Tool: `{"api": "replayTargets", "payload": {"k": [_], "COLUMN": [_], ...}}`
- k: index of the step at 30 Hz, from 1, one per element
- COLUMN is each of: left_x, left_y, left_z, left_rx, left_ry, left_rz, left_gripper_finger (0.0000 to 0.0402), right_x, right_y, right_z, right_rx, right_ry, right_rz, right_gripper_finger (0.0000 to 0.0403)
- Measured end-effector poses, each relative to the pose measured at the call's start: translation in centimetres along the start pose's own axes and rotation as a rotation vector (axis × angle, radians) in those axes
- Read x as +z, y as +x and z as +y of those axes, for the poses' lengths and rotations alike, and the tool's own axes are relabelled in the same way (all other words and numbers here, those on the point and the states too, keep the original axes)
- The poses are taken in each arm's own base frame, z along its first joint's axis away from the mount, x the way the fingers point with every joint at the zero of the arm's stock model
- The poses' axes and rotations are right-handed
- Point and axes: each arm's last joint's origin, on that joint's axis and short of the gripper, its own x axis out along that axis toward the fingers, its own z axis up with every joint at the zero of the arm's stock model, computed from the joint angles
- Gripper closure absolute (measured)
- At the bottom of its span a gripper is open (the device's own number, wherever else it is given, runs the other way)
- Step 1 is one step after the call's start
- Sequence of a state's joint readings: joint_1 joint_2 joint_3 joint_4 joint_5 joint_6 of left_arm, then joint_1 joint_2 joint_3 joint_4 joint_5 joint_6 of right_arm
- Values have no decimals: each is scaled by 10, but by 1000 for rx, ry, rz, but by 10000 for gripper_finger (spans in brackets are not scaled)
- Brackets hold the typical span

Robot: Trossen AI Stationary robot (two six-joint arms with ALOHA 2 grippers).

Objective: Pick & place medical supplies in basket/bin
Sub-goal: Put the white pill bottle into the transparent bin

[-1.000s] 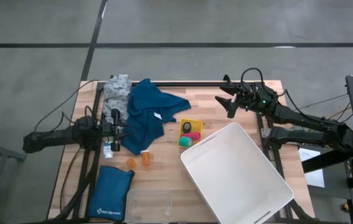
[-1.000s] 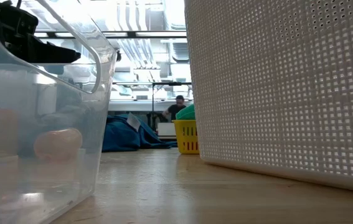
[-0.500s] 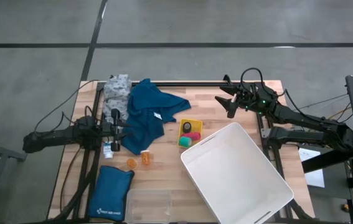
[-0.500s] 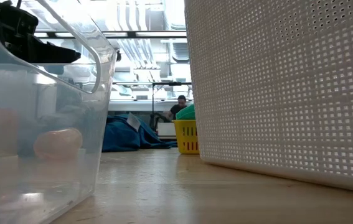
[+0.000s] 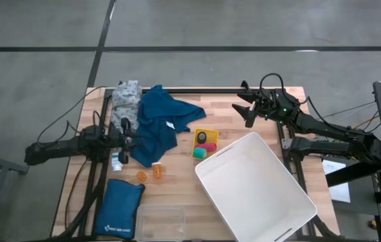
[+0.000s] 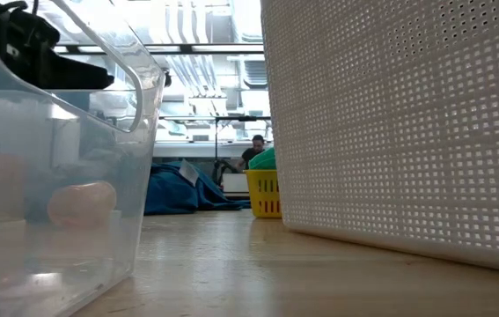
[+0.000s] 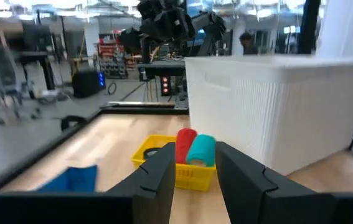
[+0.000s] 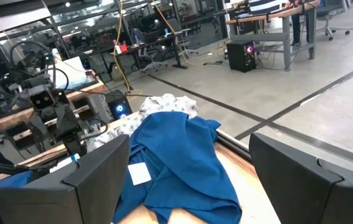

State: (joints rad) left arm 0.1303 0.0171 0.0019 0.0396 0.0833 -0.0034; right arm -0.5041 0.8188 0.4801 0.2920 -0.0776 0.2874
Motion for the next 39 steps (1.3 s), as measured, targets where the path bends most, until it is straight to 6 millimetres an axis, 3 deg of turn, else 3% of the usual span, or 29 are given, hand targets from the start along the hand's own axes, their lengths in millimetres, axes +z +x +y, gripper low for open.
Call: {"api": "replayTargets", "payload": {"k": [5,10,14,21,29,39], "left_x": [5,29,43,44,69,114], "left_y": [-1,-7,-12,-8,13,58], "left_z": [0,0,1,2,8,17], "left_rx": [2,16,81,134,289,571], "left_ry": [-99,-156,-355,-641,-667,-638], "left_rz": [-4,-13,-47,45,119,252], "left_gripper_finger": [284,284,284,284,284,284], "right_x": [0,0,0,0,0,0], "right_y": [0,0,0,0,0,0], "right_z": [0,0,0,0,0,0], "right_rx": [0,0,0,0,0,0], "right_ry": [0,0,0,0,0,0], "right_rz": [1,1,1,1,1,1], "right_gripper_finger": [78,78,78,78,78,78]}}
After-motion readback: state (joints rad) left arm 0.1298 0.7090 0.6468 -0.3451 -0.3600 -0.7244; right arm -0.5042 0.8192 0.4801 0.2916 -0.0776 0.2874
